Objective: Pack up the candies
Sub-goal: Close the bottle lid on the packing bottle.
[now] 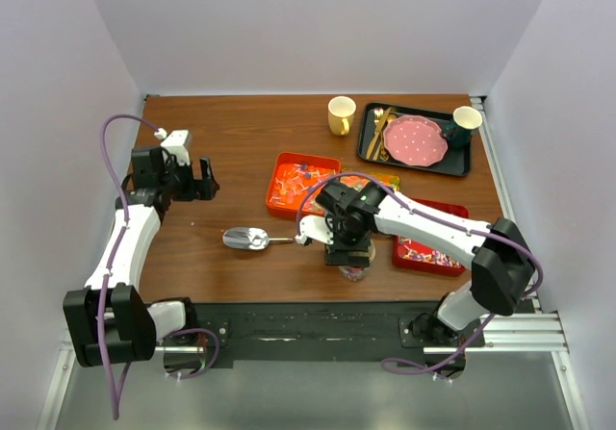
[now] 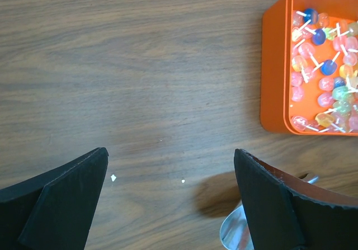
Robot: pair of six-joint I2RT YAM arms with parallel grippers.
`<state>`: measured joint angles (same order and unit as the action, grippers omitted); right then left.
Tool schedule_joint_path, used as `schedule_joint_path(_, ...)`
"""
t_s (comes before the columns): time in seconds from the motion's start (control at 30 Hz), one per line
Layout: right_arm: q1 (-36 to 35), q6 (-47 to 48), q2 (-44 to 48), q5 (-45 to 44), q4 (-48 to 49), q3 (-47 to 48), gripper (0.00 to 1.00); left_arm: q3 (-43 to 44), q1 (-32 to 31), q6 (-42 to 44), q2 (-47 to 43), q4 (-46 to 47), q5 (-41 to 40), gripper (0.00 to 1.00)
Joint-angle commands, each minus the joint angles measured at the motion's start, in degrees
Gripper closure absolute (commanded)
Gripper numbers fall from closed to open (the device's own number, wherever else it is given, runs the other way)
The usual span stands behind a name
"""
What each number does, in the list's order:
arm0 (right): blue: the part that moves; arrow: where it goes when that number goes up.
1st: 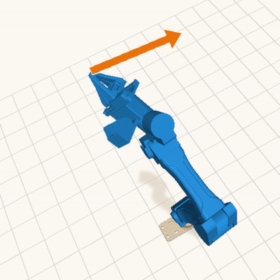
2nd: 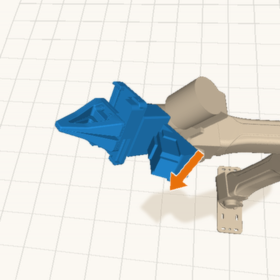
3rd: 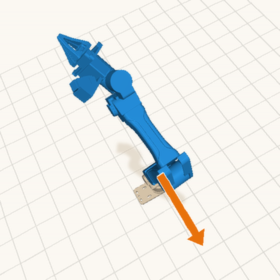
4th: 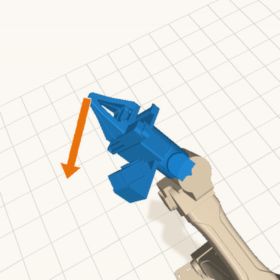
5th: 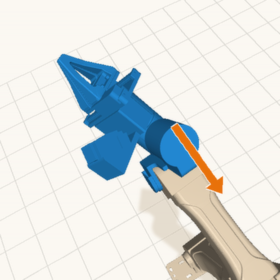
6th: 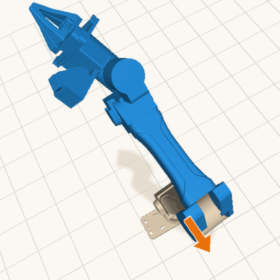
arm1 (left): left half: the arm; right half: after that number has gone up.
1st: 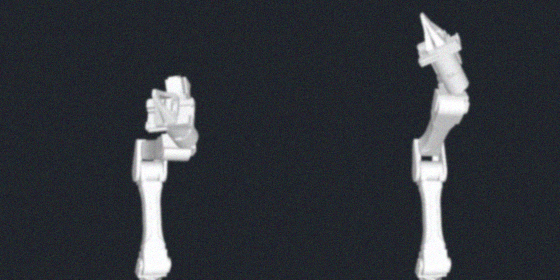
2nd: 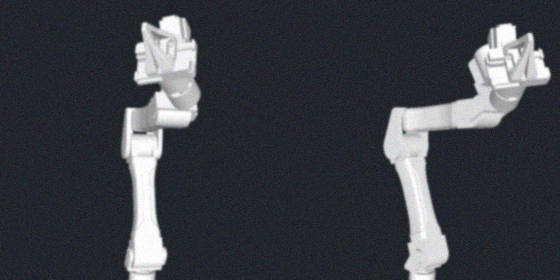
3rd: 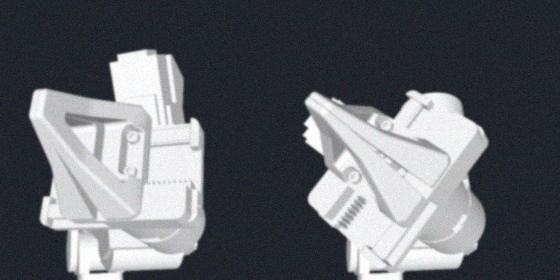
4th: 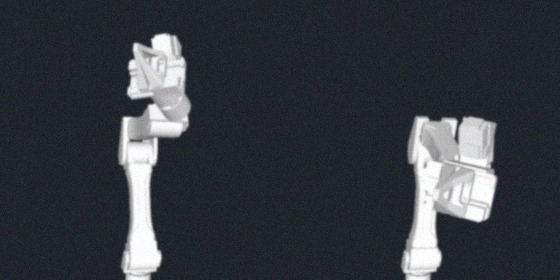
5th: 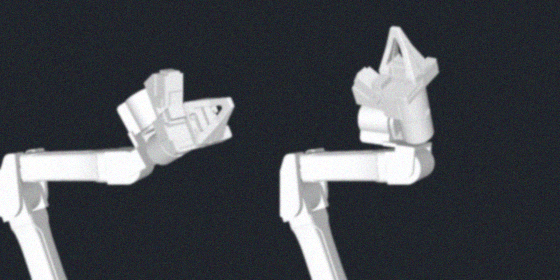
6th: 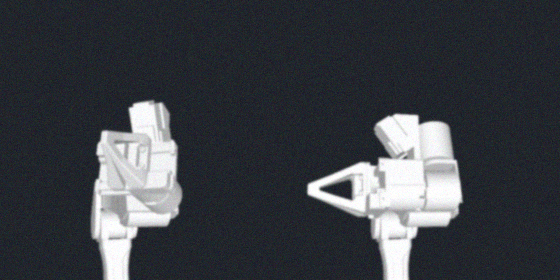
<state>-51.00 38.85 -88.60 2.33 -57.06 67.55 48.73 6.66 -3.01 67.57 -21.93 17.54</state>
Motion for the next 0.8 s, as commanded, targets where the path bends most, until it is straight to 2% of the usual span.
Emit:
schedule_joint_path(0.0, -0.68, 0.35, 2.73, -1.36, -0.87, -0.75, 0.36, -0.22, 0.73, -1.30, -1.39, 2.60, 2.06, 0.00)
schedule_joint_path(0.53, -2.78, -0.62, 2.38, 2.15, 2.13, -3.04, 0.35, -2.67, 2.92, -2.44, -2.88, 3.04, 3.82, 0.00)
schedule_joint_path(0.77, -3.58, -0.79, 1.41, 0.75, 2.65, -3.65, 0.35, -3.20, 3.28, -2.88, -3.06, 3.48, 4.61, 0.00)
